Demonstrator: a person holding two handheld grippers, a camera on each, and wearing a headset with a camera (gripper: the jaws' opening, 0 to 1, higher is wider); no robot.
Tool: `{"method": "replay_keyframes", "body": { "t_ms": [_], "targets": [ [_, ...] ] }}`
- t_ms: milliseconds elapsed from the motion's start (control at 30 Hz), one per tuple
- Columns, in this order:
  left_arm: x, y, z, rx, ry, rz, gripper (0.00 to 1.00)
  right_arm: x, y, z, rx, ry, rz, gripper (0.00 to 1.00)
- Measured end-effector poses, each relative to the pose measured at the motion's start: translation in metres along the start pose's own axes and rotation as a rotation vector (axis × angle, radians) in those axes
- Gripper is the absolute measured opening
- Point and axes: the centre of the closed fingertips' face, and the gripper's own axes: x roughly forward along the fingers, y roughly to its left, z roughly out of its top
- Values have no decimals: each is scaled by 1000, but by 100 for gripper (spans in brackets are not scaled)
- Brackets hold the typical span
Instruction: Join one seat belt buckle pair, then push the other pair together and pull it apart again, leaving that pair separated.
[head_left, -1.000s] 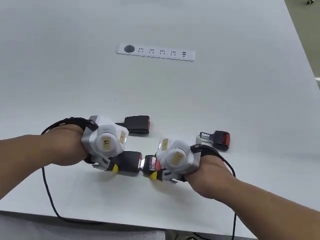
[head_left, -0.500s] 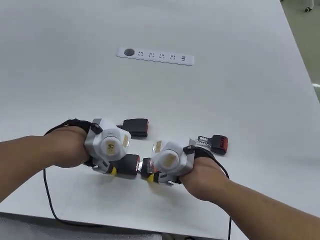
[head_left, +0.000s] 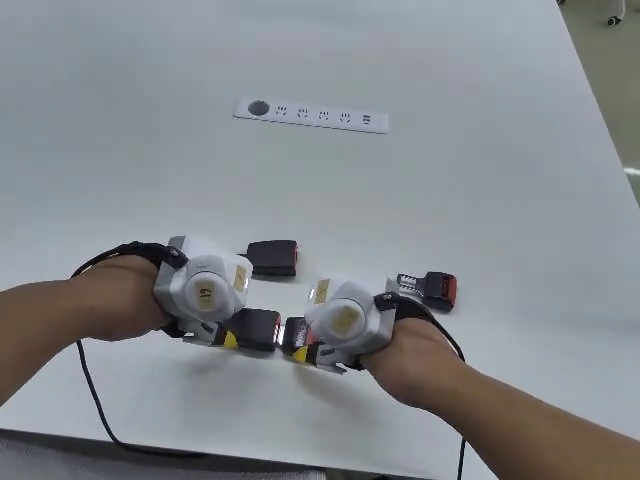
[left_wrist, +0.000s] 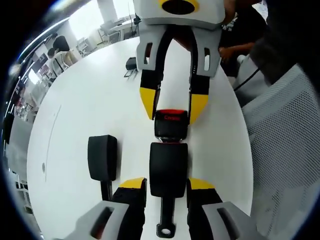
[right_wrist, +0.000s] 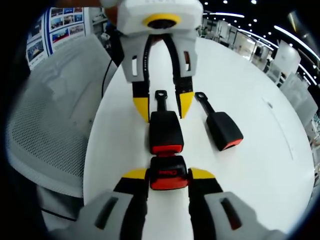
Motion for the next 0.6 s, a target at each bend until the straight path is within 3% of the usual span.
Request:
{"method": "replay_keyframes", "body": {
  "t_ms": [67,133,300,533,600],
  "targets": [
    [-4,4,5,7,-13,14,31,-8,-5,5,2,-24,-13,30],
    [-9,18,12,8,-34,68,29,-15,-11,8,4,-40,-25,30],
    [-13,36,26,-7,-64,74,31,-28,-31,1,5,-46,-59,31],
    [-7,79,38,11,-74,123,33,-48,-67,-39,30,1,-113,33],
    [-4,86,38,12,-68,122,35,-54,-76,-51,40,12,-130,33]
  ]
}}
